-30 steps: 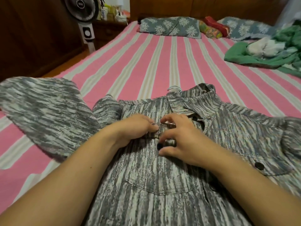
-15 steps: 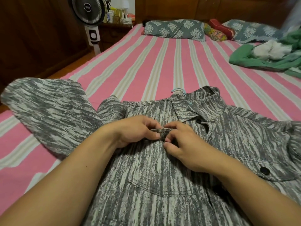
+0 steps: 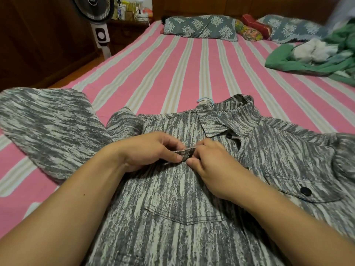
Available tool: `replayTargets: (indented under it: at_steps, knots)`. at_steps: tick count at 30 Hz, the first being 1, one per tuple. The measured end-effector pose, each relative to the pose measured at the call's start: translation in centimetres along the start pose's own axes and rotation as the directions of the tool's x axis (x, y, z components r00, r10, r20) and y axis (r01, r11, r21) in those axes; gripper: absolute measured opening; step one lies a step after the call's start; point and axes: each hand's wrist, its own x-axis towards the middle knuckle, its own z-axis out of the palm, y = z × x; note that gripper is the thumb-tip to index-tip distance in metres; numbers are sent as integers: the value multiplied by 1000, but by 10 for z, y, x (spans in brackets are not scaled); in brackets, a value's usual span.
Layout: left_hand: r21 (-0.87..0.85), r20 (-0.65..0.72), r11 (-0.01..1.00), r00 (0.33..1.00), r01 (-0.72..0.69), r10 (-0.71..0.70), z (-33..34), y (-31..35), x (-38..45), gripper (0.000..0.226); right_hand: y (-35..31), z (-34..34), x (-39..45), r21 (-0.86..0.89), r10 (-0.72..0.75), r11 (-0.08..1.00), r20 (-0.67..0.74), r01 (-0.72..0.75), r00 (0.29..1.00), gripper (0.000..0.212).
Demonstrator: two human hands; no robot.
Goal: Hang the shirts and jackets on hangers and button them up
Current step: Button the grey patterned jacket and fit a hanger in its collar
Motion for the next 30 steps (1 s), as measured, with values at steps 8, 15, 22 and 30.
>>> replayTargets:
  at_steps: [8, 15, 22, 30]
  knots:
    - [281, -7, 960, 1000, 10, -8, -2, 2, -8, 19, 7, -15, 1, -6, 64, 998, -6, -64, 998, 44]
    - [560, -40, 828, 996, -41, 76, 9, 2, -8, 13, 27, -19, 9, 70, -139, 989, 136, 130, 981, 37]
    - [707, -133, 705, 990, 55, 55, 34, 4, -1, 33, 29, -7, 16, 9, -259, 966, 93, 259, 961, 17]
    - [731, -402, 641, 907, 234, 127, 53, 7, 2, 28, 31, -12, 18, 106, -197, 977, 136, 183, 971, 23]
